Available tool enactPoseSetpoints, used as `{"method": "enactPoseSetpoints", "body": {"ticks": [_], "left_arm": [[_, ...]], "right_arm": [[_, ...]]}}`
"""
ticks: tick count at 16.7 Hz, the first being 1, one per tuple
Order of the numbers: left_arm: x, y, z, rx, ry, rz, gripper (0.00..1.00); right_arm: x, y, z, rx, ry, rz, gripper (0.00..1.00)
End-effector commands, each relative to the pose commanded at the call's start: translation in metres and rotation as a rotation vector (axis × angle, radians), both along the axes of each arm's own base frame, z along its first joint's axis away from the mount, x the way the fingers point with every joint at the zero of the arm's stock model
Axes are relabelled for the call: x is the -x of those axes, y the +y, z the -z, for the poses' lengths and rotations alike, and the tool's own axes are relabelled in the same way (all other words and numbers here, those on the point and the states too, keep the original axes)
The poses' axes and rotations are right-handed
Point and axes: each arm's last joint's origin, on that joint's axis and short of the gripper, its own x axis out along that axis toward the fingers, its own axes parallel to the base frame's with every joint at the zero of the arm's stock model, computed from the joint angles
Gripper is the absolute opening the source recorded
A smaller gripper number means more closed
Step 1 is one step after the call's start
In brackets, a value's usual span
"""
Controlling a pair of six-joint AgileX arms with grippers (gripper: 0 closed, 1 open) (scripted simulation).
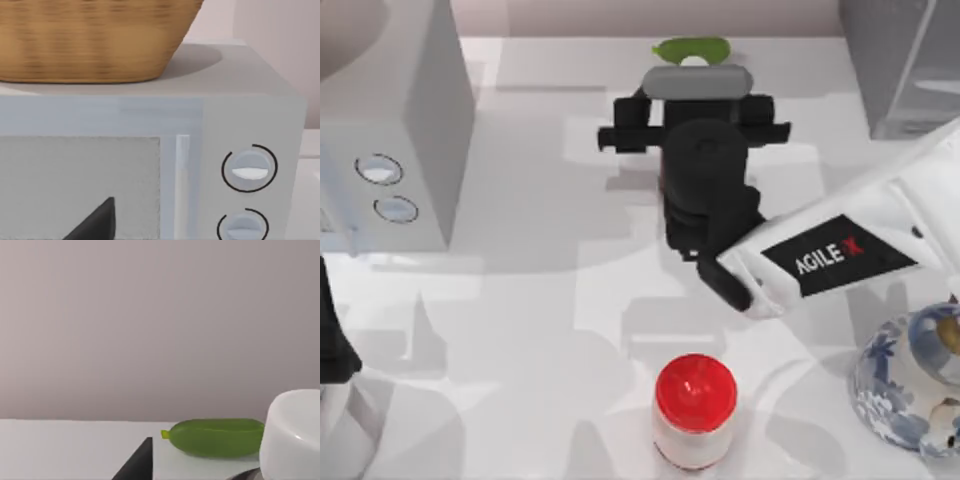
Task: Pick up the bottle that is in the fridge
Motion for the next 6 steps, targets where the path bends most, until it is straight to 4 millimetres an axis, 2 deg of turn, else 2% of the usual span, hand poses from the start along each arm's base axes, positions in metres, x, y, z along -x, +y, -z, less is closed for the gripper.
{"method": "enactPoseSetpoints", "body": {"ticks": [6], "left_arm": [[0.0, 0.0, 0.0, 0.0, 0.0, 0.0, 1.0]], "right_arm": [[0.0, 0.0, 0.0, 0.0, 0.0, 0.0, 1.0]]}}
